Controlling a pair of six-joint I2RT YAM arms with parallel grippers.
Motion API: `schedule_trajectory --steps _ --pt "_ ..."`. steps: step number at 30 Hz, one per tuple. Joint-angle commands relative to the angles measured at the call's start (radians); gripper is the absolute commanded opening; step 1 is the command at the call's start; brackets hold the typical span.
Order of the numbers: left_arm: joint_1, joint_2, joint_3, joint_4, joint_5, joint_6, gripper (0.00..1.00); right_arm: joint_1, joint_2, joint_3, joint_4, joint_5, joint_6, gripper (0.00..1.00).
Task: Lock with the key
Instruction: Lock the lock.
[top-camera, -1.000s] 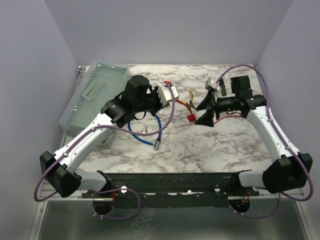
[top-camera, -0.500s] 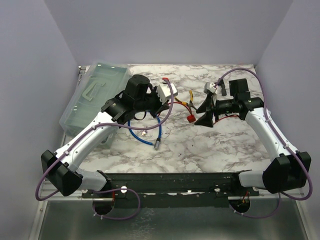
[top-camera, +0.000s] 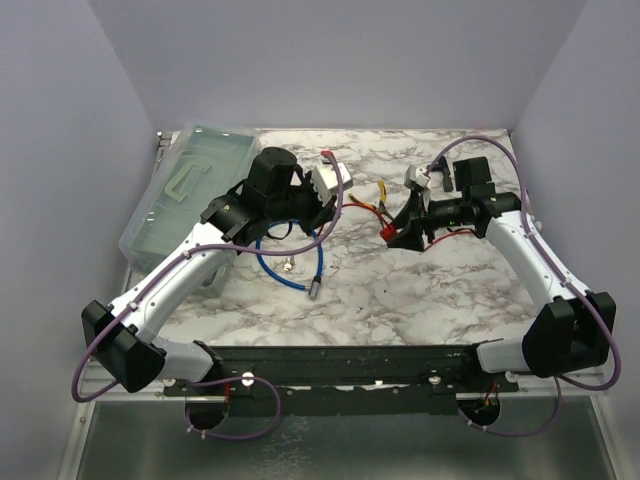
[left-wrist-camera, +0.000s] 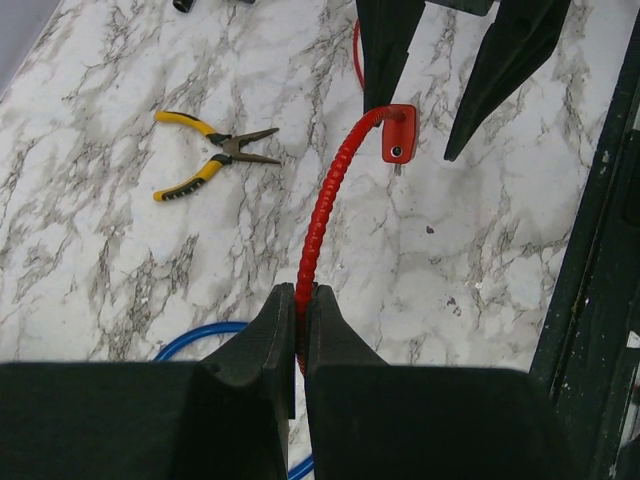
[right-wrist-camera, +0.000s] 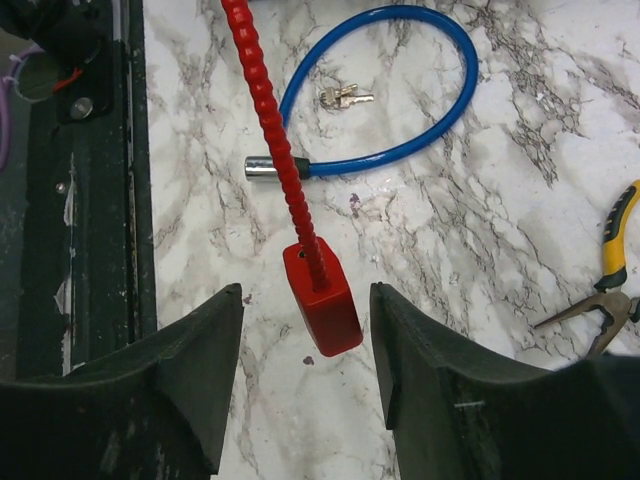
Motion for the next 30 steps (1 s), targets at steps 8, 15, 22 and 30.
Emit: schedule_trajectory --steps 8,15,22,30 --pt "0.025 -0.006 0.055 0.034 0.097 -0.061 0.00 0.008 0.018 0.029 -0.029 -0.054 -0.062 0.52" --pt "0.026 -0.009 0.046 0.035 0.113 -0.076 0.00 0.008 0.014 0.056 -0.005 -0.082 -0.012 0.39" --pt "0.029 -0.006 0.048 0.088 0.118 -0.177 0.00 0.009 0.006 0.049 -0.021 -0.092 -0.018 0.01" --pt "0.029 -0.068 -0.060 0.466 0.085 -0.553 0.00 0.040 -0.030 0.004 0.143 -0.088 0.166 0.00"
